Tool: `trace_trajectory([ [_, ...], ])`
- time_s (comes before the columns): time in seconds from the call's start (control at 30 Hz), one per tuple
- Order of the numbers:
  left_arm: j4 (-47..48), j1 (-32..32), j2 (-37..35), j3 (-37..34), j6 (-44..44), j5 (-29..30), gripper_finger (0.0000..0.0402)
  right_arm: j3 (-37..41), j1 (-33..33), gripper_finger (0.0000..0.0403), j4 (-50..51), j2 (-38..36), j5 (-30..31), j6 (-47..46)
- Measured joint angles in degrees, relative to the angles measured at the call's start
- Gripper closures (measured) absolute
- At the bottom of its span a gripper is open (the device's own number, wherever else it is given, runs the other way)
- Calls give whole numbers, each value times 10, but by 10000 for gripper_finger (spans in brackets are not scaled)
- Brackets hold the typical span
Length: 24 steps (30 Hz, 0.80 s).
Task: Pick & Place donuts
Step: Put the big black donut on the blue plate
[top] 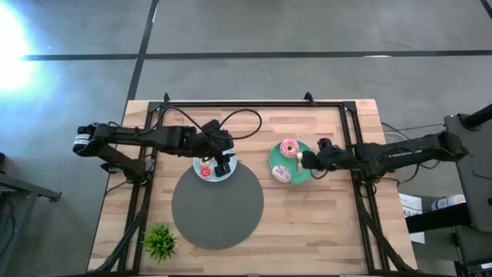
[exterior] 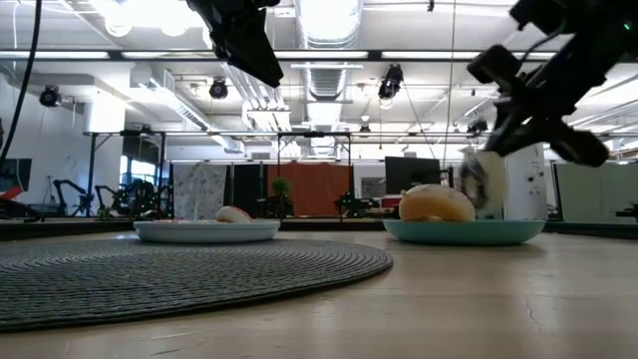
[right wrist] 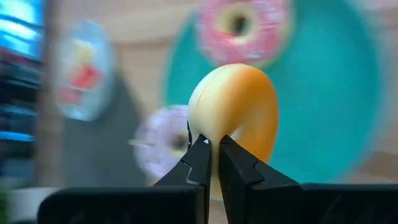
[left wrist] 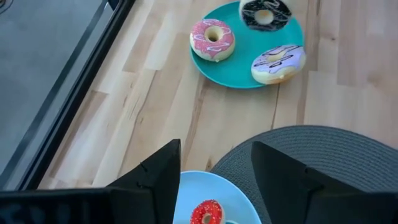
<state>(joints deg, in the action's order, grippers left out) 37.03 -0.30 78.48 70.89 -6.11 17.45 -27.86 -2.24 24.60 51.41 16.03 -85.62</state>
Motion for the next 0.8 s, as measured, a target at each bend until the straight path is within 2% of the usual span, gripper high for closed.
trace_trajectory([
  [0.17,0,-9,0,0,-4,0,230,121,3,390,-223,-53,6,-78],
  [0.3,0,-13,0,0,-12,0,230,153,3,390,-222,-42,19,-116],
  [0.43,1,-16,0,0,-20,0,230,153,3,390,-213,-32,36,-102],
  [0.5,5,-17,0,0,-24,0,230,133,3,390,-150,-30,37,-99],
  [0.67,9,-17,0,0,-27,0,230,44,3,390,105,-29,19,-41],
  [0.8,7,-17,0,0,-24,0,230,-10,3,369,222,-29,20,7],
])
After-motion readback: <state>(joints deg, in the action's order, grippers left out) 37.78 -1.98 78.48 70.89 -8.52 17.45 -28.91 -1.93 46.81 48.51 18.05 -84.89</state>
